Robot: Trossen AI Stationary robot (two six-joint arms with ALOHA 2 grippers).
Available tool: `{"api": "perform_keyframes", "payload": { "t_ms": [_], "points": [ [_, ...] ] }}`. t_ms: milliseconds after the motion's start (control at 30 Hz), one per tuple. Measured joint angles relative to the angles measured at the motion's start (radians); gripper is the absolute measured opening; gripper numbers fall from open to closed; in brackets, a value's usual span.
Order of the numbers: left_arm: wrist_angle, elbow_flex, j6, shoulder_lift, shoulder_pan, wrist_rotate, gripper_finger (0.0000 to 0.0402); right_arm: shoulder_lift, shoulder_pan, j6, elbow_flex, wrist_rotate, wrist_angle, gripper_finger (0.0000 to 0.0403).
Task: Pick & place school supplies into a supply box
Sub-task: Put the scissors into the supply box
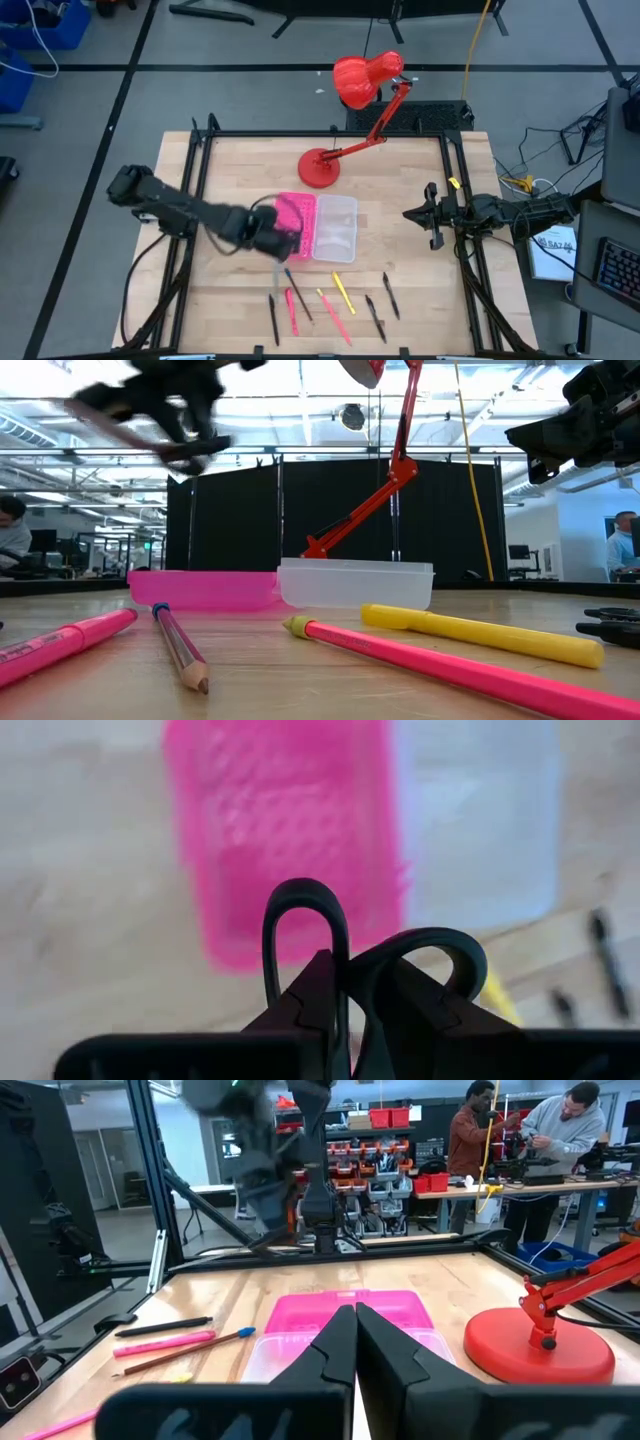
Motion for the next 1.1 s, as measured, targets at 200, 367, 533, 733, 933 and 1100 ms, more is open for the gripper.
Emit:
{"api": "perform_keyframes", "payload": {
  "t_ms": [200, 367, 533, 733, 933, 1100],
  "points": [
    [0.052, 0.177, 0.196, 0.134, 0.175, 0.052, 0.0059, 0.000, 0.000, -0.002, 0.000, 0.001, 0.005, 0.0000],
    [0.074, 0.378, 0.383, 0.326, 0.275, 0.112, 0.0059, 0.002, 0.000, -0.003, 0.000, 0.001, 0.005, 0.0000],
    [0.072, 0.551, 0.490, 0.508, 0.348, 0.245, 0.0059, 0.003, 0.000, -0.003, 0.000, 0.001, 0.008, 0.0000],
    [0.070, 0.662, 0.543, 0.667, 0.390, 0.297, 0.0059, 0.003, 0.000, -0.003, 0.000, 0.001, 0.011, 0.0000],
    [0.052, 0.670, 0.557, 0.704, 0.410, 0.294, 0.0059, 0.003, 0.000, -0.003, 0.000, -0.001, 0.012, 0.0000],
    [0.050, 0.670, 0.561, 0.698, 0.427, 0.270, 0.0059, 0.003, 0.000, -0.003, 0.000, -0.001, 0.013, 0.0000]
  ]
}}
